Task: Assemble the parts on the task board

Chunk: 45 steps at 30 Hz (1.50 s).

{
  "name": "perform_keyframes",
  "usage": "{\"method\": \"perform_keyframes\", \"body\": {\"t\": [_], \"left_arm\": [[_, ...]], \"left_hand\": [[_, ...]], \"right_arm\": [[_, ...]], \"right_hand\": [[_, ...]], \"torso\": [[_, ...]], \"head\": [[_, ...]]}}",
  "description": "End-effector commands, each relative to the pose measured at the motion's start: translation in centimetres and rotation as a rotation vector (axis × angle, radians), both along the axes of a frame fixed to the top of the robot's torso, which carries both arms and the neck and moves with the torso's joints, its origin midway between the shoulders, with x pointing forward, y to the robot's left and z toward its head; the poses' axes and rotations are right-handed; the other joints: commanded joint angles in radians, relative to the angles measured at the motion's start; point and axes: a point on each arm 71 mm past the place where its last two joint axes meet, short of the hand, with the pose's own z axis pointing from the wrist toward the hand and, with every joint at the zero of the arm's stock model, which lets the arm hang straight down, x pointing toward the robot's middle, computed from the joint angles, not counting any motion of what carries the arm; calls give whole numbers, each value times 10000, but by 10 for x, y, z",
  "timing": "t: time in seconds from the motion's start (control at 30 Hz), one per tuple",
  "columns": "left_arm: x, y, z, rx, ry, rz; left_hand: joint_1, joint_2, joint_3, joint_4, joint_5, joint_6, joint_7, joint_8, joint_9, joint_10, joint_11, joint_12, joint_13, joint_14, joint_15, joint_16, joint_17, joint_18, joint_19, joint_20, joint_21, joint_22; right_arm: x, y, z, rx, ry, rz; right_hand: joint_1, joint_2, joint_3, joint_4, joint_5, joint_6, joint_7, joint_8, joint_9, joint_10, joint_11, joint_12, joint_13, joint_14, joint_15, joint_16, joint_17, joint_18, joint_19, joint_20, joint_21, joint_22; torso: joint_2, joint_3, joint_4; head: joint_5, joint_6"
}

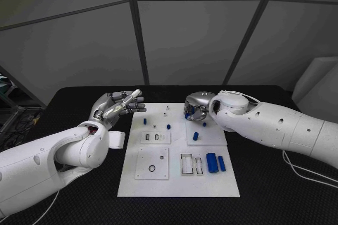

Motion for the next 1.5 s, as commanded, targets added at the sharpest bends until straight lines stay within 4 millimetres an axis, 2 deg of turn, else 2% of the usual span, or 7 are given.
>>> {"method": "perform_keyframes", "body": {"t": [0.03, 0.5, 0.8, 0.83, 0.87, 0.93, 1.5], "left_arm": [[0, -2, 2, -21, -66, -198], [0, 1, 1, 2, -32, -187], [1, 4, 1, 31, -16, -140], [1, 4, 1, 33, -14, -138], [1, 4, 1, 33, -14, -137], [1, 4, 1, 31, -10, -143], [2, 0, 0, -9, 23, -257]], "left_hand": [[-5, 100, -44, -8, -58, -20, 73, -50, -14, 12, 58, -65, -11, -30, 73, -48, 17, 47, 49, 5, -48, -14], [1, 140, -45, -15, -55, -31, 88, -79, -14, -5, 70, -99, -13, -29, 80, -80, 31, 47, 50, 11, -59, -23], [8, 154, -45, -22, -54, -35, 93, -91, -14, -11, 74, -114, -14, -29, 84, -95, 37, 47, 50, 14, -64, -27], [8, 154, -45, -22, -54, -35, 93, -91, -14, -11, 74, -114, -14, -29, 84, -95, 37, 47, 50, 14, -64, -27], [8, 154, -45, -22, -54, -35, 93, -91, -14, -11, 74, -114, -14, -29, 84, -95, 37, 47, 50, 14, -64, -27], [8, 154, -45, -22, -54, -35, 93, -91, -14, -11, 74, -114, -14, -29, 84, -95, 37, 47, 50, 14, -64, -27], [8, 154, -45, -22, -54, -35, 93, -91, -14, -11, 74, -114, -14, -29, 84, -95, 37, 47, 50, 14, -64, -27]], "right_arm": [[0, 1, -1, -100, 181, 84], [-5, 7, 11, 881, -762, 232], [-3, 11, 27, 1470, -1612, -23], [-1, 13, 29, 1521, -1719, -54], [0, 14, 29, 1528, -1733, -58], [4, 19, 30, 1619, -1866, -112], [23, 52, 24, 1596, -1779, -113]], "right_hand": [[89, 13, 118, 10, -57, 77, -11, 5, 6, 114, -2, -13, 4, 427, -18, 110, 115, -64, 38, -50, 75, 42], [315, 31, 598, -16, -176, 445, -71, 62, 51, 500, -105, -21, 31, 523, -180, 1433, 1162, -116, 121, -135, 368, 437], [270, -47, 780, 25, -129, 484, -75, 1, 51, 502, -134, -51, 21, 505, -210, 2439, 1886, -122, 85, -171, 452, 532], [218, -85, 806, 70, -134, 431, -326, -35, 40, 452, -357, -76, 4, 770, -252, 8343, 6234, -83, 83, -320, 478, 565], [215, -83, 810, 75, -132, 438, -295, -32, 41, 457, -338, -72, 6, 780, -240, 8794, 6666, -86, 83, -323, 479, 567], [194, -57, 869, 126, -121, 479, -103, -7, 55, 488, -176, -48, 20, 829, -205, 11521, 9204, -132, 73, -202, 495, 592], [138, -94, 887, 186, -127, 434, -71, -25, 50, 428, -117, -63, 14, 714, -158, 11901, 9389, -124, 37, -134, 492, 580]], "torso": [[10, 3, 2], [7, 13, -28], [23, 6, 0], [26, -2, 6], [26, -2, 6], [35, 5, 3], [80, -34, 91]], "head": [[2, -25], [36, -46], [39, 56], [43, 58], [43, 58], [57, 75], [74, 63]]}}
